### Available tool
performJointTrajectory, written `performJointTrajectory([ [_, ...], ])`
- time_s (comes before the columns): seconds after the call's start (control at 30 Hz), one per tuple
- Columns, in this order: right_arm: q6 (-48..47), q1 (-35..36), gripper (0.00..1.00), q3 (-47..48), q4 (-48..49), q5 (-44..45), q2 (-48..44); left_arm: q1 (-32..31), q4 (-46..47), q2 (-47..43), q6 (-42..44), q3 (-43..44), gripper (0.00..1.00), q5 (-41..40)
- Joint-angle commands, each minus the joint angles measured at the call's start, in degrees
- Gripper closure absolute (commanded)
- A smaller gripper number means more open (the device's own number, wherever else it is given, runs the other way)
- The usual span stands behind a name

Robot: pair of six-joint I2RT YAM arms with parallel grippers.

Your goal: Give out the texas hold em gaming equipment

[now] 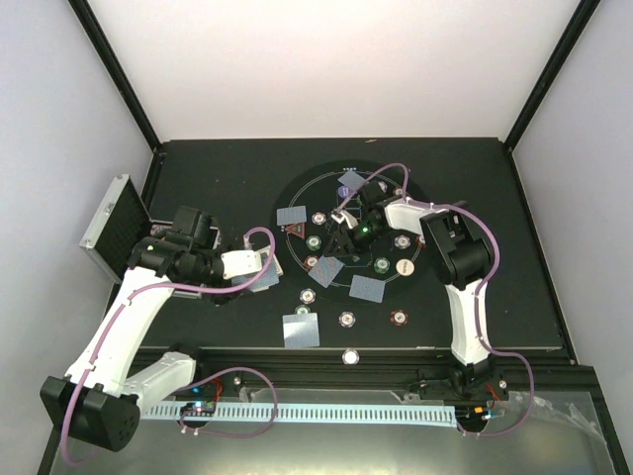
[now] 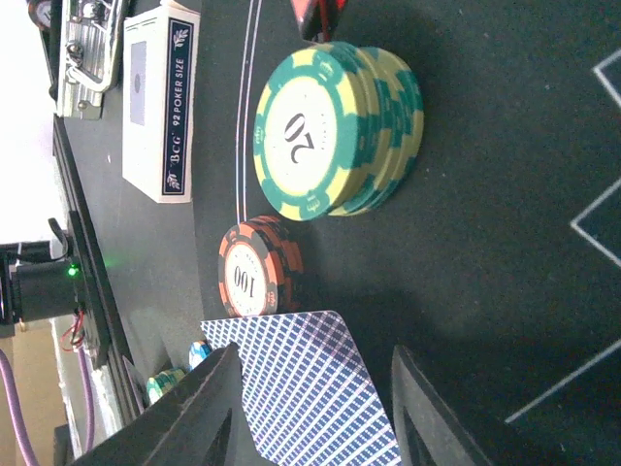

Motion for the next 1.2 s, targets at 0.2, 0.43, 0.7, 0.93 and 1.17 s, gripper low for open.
performJointTrajectory([
  [0.2,2.2,0.4,0.69,-4.2,0.2,2.1,-0.8,-0.2,-0.9,-0.3,0.7,2.6,0.98,-0.5],
  [0.43,3.4,0.4,0.79,-6.2,2.2,0.7,-1.9,-0.2,-1.0,-0.1,0.5,2.6,0.98,-2.4],
  [0.7,4.3,0.4,0.87,-8.6,4.2,-0.1,-2.2,-0.2,-1.1,0.0,0.5,2.9,0.98,-3.1],
  [0.93,8.1,0.4,0.99,-11.3,9.3,-1.6,-4.7,-0.2,-1.3,0.0,0.5,3.2,0.98,-3.0],
  [1.17,15.2,0.4,0.99,-15.9,19.2,-6.1,-8.8,-0.2,-1.4,-0.3,0.5,3.4,0.99,-3.4],
])
